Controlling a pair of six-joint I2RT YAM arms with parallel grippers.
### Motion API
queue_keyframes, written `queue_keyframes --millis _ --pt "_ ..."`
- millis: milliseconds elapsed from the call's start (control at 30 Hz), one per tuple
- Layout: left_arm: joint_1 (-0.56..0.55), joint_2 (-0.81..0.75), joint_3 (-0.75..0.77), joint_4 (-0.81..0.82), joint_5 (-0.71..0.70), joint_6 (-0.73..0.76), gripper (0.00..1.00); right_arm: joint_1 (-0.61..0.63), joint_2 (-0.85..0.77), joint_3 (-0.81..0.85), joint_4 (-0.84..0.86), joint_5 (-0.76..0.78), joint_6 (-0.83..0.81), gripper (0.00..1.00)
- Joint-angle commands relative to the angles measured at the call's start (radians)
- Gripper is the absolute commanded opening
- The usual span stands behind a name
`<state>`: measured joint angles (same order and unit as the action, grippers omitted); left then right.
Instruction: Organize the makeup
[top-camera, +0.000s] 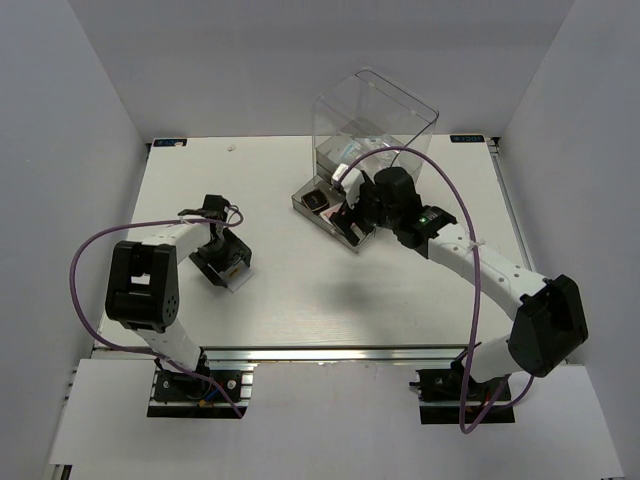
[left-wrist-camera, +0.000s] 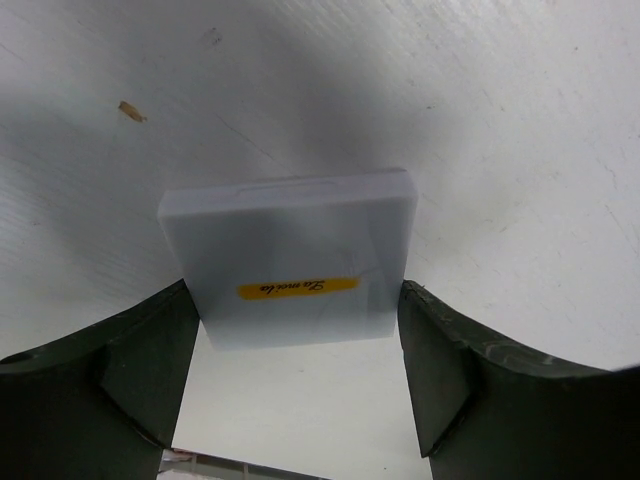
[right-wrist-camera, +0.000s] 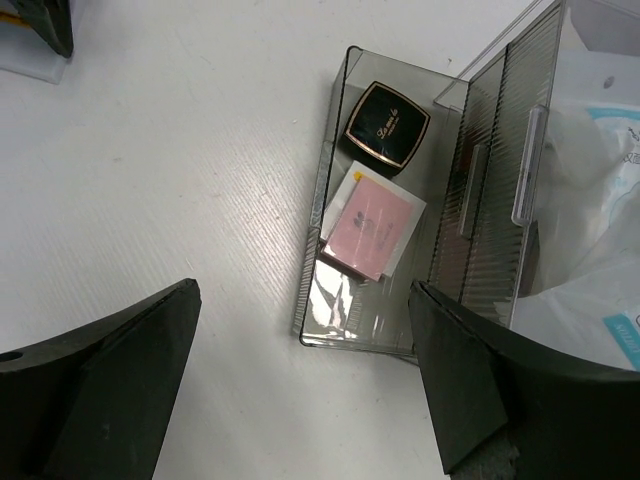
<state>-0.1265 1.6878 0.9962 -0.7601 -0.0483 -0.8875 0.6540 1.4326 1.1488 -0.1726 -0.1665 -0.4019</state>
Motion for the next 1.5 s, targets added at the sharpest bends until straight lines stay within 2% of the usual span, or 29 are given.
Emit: queue_keyframes --millis 0,33,100,133,200,433,667,767,1000,1067,1133,1167,1233,1300,1333,1467 --pt "-0.004 0.049 0.005 0.058 -0.013 0.01 0.65 -0.01 -0.041 0.006 0.027 -0.021 0.018 0.89" --pt "-0.004 0.05 0.009 0.059 -0.007 0.01 0.53 -0.013 -0.044 0.008 0.027 -0.022 0.02 0.89" --pt "-0.004 0.046 0.013 0.061 0.013 0.013 0.4 -0.02 -0.049 0.015 0.025 -0.027 0.023 0.89" --pt "-0.005 0.038 0.016 0.068 0.024 0.015 0.29 -0.024 -0.05 0.019 0.024 -0.027 0.026 0.89" --pt "-0.012 0.001 0.033 0.097 0.089 0.021 0.23 -0.036 -0.06 0.025 0.027 -0.033 0.031 0.89" --pt "-0.065 -0.12 0.128 0.258 0.266 -0.014 0.12 -0.083 -0.087 0.04 0.03 -0.048 0.057 0.89" --pt "-0.148 -0.013 0.22 0.501 0.389 -0.157 0.09 -0.131 -0.116 0.032 0.058 -0.054 0.066 0.89" --pt "-0.2 0.09 0.309 0.58 0.396 -0.205 0.13 -0.149 -0.129 0.035 0.065 -0.059 0.074 0.89" --pt "-0.248 0.309 0.571 0.535 0.38 -0.209 0.32 -0.185 -0.161 0.035 0.078 -0.054 0.104 0.89" --pt "-0.254 0.346 0.619 0.509 0.378 -0.209 0.46 -0.191 -0.17 0.034 0.079 -0.056 0.107 0.89" --pt "-0.255 0.389 0.677 0.492 0.38 -0.203 0.56 -0.197 -0.178 0.032 0.081 -0.054 0.107 0.89" --pt "-0.259 0.398 0.688 0.479 0.38 -0.2 0.69 -0.201 -0.179 0.034 0.081 -0.056 0.109 0.89" --pt "-0.259 0.406 0.697 0.473 0.381 -0.197 0.77 -0.208 -0.182 0.037 0.079 -0.056 0.109 0.89" --pt "-0.259 0.395 0.687 0.473 0.378 -0.195 0.94 -0.215 -0.184 0.043 0.078 -0.06 0.109 0.89" --pt "-0.26 0.391 0.685 0.472 0.377 -0.192 0.98 -0.218 -0.184 0.046 0.076 -0.062 0.109 0.89" --pt "-0.26 0.366 0.697 0.449 0.367 -0.159 0.98 -0.241 -0.181 0.071 0.077 -0.082 0.139 0.89"
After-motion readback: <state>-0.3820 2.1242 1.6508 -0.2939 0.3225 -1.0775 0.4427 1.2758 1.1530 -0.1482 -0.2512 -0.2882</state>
